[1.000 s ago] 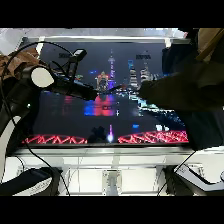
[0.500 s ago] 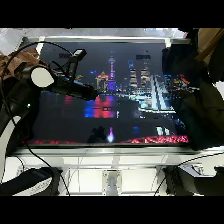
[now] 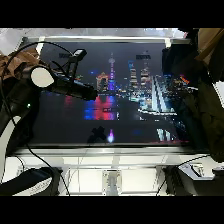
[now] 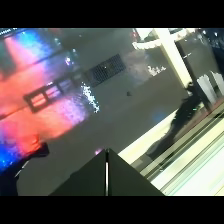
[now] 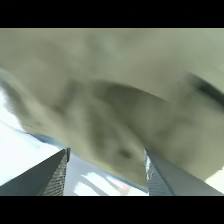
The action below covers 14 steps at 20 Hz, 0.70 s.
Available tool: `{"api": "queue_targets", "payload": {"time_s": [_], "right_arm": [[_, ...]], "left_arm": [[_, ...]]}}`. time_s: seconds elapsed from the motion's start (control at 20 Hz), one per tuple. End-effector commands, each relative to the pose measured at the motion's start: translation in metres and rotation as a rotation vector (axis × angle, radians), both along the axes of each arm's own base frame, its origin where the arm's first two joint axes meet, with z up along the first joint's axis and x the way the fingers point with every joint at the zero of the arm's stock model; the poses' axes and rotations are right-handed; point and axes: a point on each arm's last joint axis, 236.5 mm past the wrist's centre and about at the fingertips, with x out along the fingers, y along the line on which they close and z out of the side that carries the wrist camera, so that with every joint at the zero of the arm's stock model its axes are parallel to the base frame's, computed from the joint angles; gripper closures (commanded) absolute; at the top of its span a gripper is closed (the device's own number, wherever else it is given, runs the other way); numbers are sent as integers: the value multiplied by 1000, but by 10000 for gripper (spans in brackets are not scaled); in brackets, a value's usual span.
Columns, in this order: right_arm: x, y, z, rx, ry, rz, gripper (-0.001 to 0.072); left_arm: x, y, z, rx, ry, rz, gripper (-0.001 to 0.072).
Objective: Fold the clothes and pants, and hang the long-sleeved shirts on hangers.
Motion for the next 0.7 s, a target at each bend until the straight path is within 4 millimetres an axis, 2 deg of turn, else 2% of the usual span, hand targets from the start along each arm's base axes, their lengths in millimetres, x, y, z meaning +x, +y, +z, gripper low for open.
{"api": "queue_targets", "payload": {"time_s": [0.0, 0.05, 0.1, 0.15, 0.2, 0.3, 0.4, 0.55, 0.65], "right_arm": [[64, 41, 101, -83, -344, 146, 211], [84, 66, 124, -97, -436, 220, 215], [99, 90, 139, -107, -487, 295, 298], [111, 117, 146, -114, -507, 380, 480], [122, 148, 150, -135, -511, 499, 703], [141, 214, 149, -159, -522, 775, 709], [147, 271, 137, -153, -488, 993, 709], [139, 322, 103, -203, -332, 1210, 709], [131, 343, 90, -247, -266, 1310, 708]], "left_arm": [[-1, 0, 0, 3, 5, -3, 694], [-5, 1, -2, 9, 18, -10, 694], [-6, 1, -3, 14, 23, -14, 694], [-6, 1, -3, 13, 22, -13, 694], [-6, 1, -3, 13, 23, -13, 694], [-6, 1, -4, 14, 24, -13, 694], [-6, 1, -4, 14, 24, -13, 694], [-6, 1, -4, 14, 24, -13, 694], [-6, 1, -4, 14, 24, -13, 694]]}}
